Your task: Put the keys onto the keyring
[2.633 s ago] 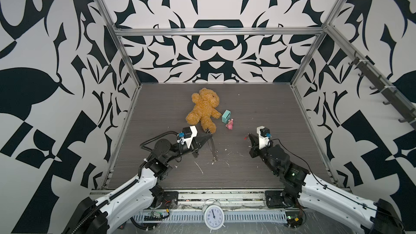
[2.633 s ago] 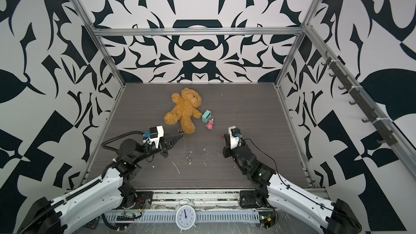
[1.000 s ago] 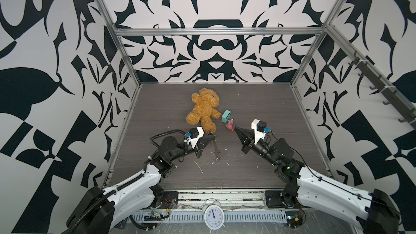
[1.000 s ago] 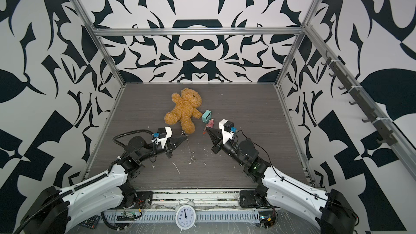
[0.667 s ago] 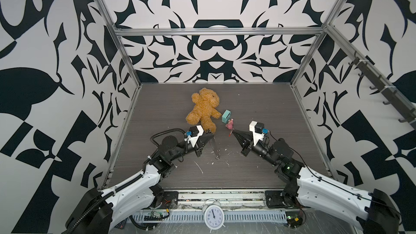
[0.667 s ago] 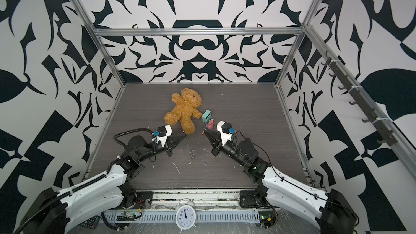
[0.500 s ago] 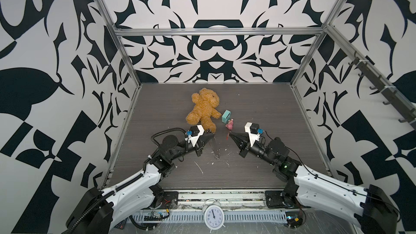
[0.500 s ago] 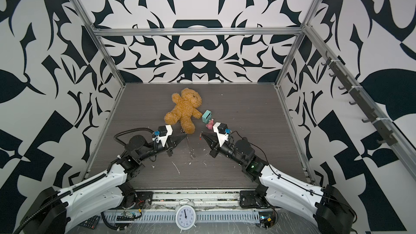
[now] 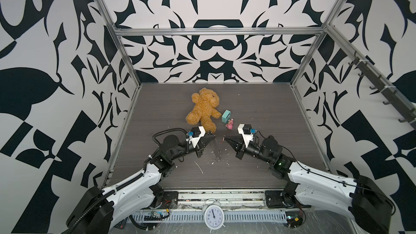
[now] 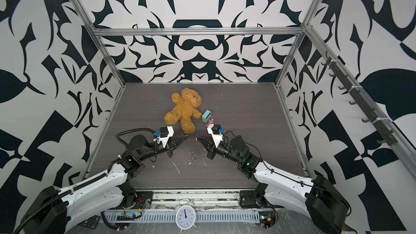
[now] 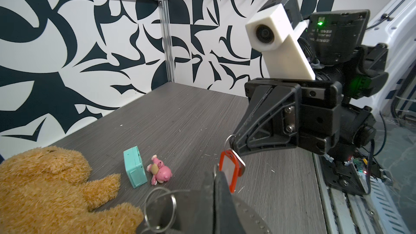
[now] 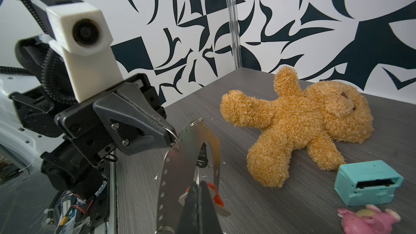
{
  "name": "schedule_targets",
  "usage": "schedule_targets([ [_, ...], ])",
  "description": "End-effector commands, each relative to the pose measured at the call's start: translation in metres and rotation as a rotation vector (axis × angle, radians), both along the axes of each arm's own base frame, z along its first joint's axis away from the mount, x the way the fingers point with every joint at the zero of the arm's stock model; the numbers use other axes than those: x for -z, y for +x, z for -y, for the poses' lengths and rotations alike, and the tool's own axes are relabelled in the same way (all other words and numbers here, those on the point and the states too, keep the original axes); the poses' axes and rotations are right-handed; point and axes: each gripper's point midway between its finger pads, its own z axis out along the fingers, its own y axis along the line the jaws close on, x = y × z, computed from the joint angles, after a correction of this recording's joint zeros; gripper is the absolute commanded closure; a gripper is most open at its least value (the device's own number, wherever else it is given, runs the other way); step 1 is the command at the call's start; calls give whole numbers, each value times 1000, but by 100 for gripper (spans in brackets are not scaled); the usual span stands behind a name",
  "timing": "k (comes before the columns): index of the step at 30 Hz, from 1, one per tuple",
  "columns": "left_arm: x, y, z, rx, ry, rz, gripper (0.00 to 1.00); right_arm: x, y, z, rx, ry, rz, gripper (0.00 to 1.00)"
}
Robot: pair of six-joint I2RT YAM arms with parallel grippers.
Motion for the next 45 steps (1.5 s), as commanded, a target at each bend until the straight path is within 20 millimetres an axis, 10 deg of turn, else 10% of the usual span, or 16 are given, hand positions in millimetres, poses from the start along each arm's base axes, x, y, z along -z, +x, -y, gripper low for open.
schedule_targets([
  [1, -28, -3, 6, 35, -46, 67, 100, -40, -3, -7, -42, 91, 69, 100],
  [45, -22, -5, 15, 59, -25, 76, 100, -40, -4, -5, -37, 129, 71, 100],
])
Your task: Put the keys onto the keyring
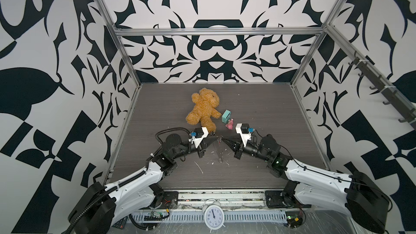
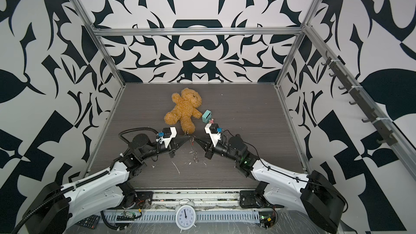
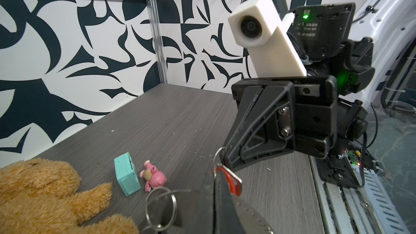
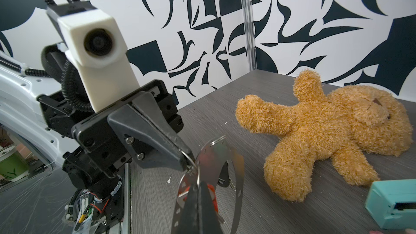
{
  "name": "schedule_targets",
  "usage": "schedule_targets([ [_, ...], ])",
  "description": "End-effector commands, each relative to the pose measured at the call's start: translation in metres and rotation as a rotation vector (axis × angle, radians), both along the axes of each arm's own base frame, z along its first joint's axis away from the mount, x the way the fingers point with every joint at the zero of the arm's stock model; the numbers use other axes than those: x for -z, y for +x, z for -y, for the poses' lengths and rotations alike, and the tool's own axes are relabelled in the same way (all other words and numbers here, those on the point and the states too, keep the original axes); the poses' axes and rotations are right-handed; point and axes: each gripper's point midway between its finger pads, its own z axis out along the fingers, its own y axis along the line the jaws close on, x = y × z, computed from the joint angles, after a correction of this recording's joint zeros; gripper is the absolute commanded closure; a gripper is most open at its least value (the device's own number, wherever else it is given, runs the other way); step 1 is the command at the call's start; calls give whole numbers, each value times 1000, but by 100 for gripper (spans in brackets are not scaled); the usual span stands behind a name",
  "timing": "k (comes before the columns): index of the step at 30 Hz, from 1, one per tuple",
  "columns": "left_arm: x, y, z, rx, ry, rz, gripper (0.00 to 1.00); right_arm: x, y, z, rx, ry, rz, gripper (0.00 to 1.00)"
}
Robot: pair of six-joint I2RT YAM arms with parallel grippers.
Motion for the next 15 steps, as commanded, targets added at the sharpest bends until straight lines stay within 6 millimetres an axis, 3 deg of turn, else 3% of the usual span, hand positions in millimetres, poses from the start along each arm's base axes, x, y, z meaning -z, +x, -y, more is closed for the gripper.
schedule_targets([
  [1, -24, -1, 4, 14, -47, 59, 100, -30, -1, 4, 14, 84, 71, 100],
  [15, -27, -3, 0, -1, -58, 78, 100, -37, -19, -3, -92, 83, 122, 100],
])
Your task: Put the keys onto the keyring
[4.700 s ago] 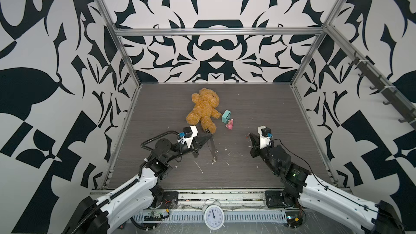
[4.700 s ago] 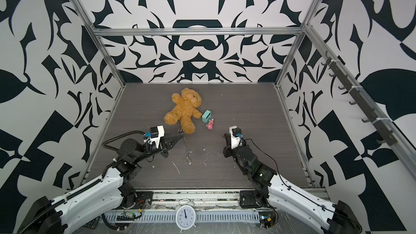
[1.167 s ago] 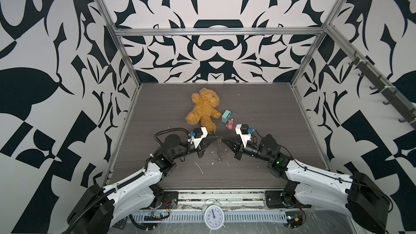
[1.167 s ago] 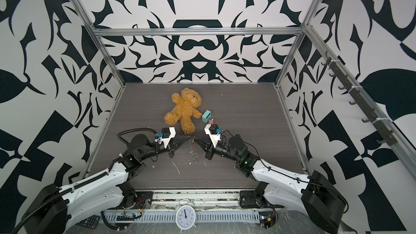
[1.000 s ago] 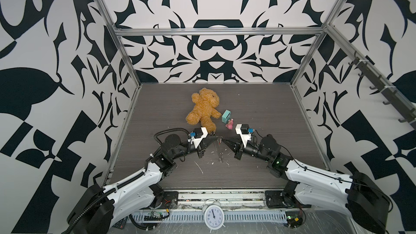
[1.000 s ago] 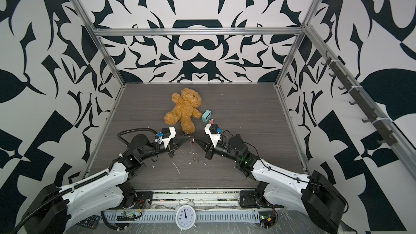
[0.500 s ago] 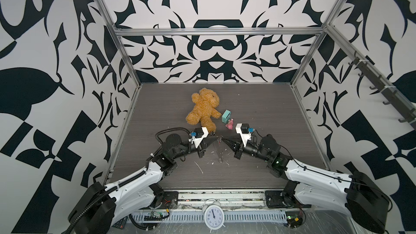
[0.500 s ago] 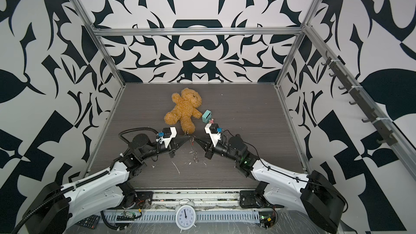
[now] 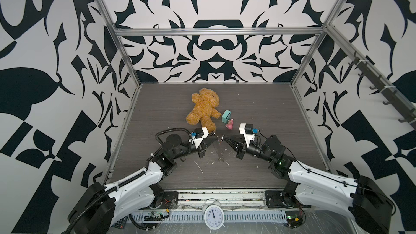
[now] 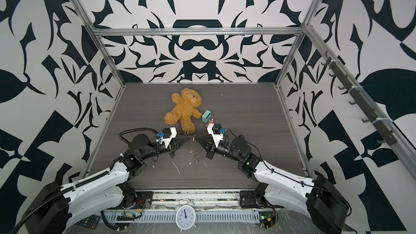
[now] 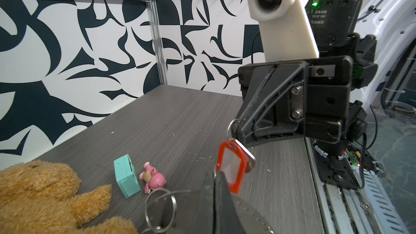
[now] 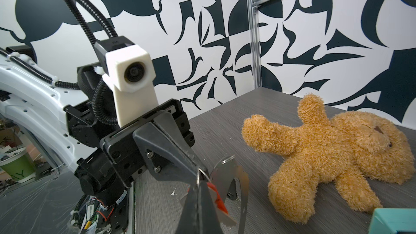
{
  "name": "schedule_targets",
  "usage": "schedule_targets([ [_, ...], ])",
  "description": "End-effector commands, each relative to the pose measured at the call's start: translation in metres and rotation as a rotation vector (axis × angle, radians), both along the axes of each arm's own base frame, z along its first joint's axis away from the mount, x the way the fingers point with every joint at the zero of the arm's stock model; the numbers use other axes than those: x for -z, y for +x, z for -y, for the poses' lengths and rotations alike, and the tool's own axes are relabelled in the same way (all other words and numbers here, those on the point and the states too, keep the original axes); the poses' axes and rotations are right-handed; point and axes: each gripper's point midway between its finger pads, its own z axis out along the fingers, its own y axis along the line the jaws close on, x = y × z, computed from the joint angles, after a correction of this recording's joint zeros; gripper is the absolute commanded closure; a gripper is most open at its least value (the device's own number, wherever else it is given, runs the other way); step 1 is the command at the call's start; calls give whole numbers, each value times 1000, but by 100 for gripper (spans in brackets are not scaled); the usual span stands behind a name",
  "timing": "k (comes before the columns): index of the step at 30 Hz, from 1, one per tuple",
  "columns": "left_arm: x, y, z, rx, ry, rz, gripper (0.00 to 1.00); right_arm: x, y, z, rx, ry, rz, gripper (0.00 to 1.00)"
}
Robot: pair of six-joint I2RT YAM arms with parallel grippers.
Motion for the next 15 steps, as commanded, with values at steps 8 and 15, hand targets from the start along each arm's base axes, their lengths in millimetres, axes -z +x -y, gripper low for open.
schedule_targets([
  [8, -22, -2, 1, 5, -46, 64, 100, -12, -7, -11, -66, 22, 39, 100],
  [15, -21, -1, 2, 8, -42, 63, 100, -7, -1, -11, -39, 8, 14, 100],
])
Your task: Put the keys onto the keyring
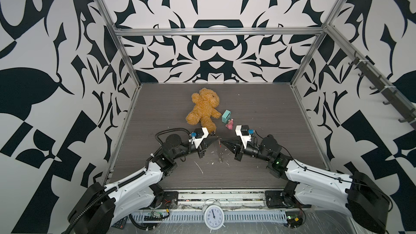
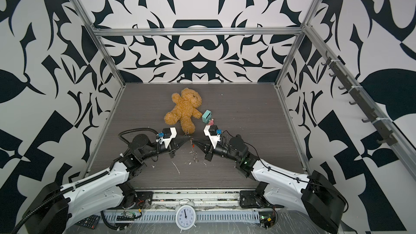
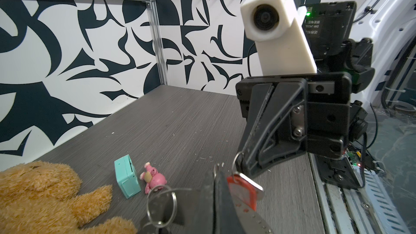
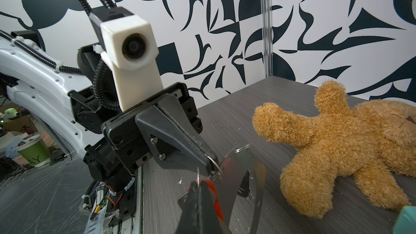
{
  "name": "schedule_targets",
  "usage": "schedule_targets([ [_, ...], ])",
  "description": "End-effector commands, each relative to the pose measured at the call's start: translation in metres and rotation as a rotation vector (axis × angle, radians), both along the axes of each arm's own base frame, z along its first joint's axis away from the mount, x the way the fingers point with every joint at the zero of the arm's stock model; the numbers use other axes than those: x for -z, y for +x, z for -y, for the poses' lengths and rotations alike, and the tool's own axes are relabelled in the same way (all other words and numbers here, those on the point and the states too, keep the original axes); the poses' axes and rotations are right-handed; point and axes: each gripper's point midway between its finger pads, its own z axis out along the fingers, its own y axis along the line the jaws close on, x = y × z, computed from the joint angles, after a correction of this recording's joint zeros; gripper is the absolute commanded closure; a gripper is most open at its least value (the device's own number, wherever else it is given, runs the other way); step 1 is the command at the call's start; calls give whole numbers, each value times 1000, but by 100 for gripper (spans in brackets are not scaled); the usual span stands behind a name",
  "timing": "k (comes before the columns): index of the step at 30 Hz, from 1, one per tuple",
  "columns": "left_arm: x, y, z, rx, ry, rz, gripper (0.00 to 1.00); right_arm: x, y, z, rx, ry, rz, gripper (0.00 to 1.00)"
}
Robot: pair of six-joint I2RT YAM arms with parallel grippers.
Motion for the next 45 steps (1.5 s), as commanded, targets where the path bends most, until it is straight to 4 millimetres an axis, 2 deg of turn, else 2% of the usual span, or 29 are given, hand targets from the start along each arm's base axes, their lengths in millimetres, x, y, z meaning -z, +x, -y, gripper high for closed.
schedule_targets([
  [1, -21, -2, 2, 11, -44, 60, 100, -22, 3, -2, 10, 44, 41, 100],
  [45, -21, -7, 4, 35, -40, 76, 100, -9, 24, 2, 124, 17, -24, 100],
])
